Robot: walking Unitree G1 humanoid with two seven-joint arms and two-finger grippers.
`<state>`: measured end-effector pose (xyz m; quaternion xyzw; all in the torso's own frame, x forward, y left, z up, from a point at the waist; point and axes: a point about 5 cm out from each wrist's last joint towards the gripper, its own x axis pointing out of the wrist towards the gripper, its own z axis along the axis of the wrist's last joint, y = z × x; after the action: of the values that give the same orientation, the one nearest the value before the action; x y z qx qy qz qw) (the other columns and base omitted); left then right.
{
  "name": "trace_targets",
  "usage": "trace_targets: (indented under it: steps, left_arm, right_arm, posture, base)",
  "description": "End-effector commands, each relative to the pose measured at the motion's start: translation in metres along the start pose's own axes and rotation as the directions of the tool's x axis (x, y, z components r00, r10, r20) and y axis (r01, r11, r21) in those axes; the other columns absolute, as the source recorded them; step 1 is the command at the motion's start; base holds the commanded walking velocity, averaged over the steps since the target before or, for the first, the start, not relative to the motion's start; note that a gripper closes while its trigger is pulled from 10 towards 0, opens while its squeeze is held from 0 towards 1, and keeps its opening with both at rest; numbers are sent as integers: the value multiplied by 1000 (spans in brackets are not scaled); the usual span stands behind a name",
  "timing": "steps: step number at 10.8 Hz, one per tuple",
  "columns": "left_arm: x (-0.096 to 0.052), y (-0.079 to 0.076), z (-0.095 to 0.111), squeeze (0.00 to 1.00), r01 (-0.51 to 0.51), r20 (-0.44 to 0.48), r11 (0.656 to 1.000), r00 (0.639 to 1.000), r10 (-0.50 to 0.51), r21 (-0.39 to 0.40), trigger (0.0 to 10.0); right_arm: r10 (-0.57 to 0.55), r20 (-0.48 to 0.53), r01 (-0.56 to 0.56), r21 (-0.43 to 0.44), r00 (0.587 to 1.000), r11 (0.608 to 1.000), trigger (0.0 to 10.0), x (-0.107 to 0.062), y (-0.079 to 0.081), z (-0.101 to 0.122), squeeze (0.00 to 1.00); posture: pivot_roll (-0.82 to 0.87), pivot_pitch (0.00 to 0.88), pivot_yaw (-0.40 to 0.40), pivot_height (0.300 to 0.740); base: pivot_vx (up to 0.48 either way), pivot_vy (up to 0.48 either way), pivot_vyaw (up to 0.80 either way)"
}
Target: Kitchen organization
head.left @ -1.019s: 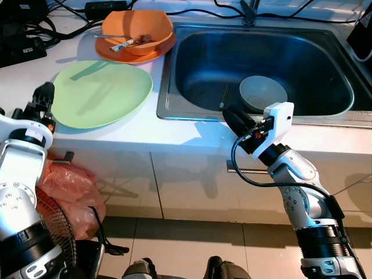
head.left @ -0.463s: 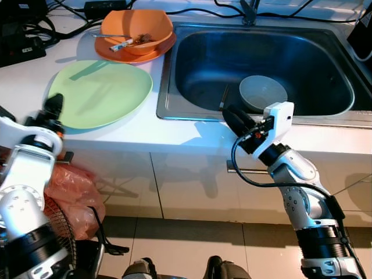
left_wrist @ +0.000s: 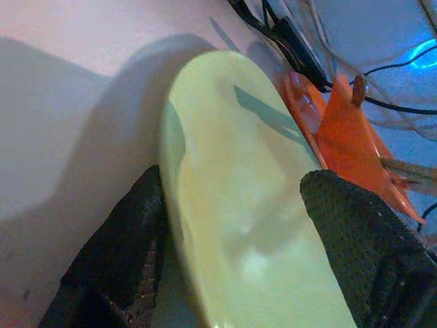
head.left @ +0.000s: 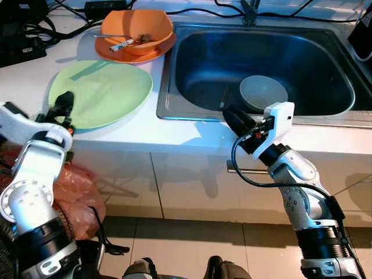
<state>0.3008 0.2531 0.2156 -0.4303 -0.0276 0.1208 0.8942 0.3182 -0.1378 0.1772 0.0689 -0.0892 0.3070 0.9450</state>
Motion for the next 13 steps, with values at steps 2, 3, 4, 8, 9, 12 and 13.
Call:
trace_targets:
  steps: [2, 3, 4, 8, 9, 12, 13]
  left_arm:
    - [4, 2, -12, 0, -31, -62, 999, 998, 29, -28, 10000]
    - [6, 0, -17, 0, -26, -78, 999, 997, 23, -37, 10000]
    - [7, -3, -21, 0, -19, -93, 999, 996, 14, -47, 10000]
    - [13, -17, -47, 0, 3, -174, 997, 985, -17, -83, 10000]
    - [13, -17, -47, 0, 1, -173, 997, 985, -14, -79, 3922]
    - [12, -16, -44, 0, -6, -156, 998, 988, -4, -68, 0]
    - [12, -16, -44, 0, -11, -145, 998, 989, 1, -67, 0]
  right_arm:
    - [-9, -56, 11, 28, 998, 1000, 10000, -6, 1, -13, 0]
    - [-10, -57, 12, 28, 998, 1000, 10000, -6, 2, -13, 0]
    - [-11, -56, 12, 28, 998, 1000, 10000, -6, 2, -13, 0]
    - [-12, -61, 14, 26, 998, 1000, 10000, -8, 2, -13, 0]
    - [-14, -62, 16, 26, 998, 1000, 10000, -8, 2, -13, 0]
    - [-15, -65, 17, 30, 998, 999, 10000, -8, 3, -13, 0]
    - [-15, -65, 17, 30, 998, 999, 10000, -7, 2, -13, 0]
  posture:
    - [30, 186, 29, 740]
    - [27, 186, 31, 740]
    - [26, 189, 29, 740]
    - [8, 199, 30, 740]
    - [8, 199, 30, 740]
    - [19, 211, 25, 740]
    - [23, 213, 22, 740]
  base:
    - [0, 0, 0]
    - [0, 0, 0]
    - [0, 0, 0]
    - [0, 0, 0]
    - [0, 0, 0]
    - [0, 0, 0]
    - [0, 0, 0]
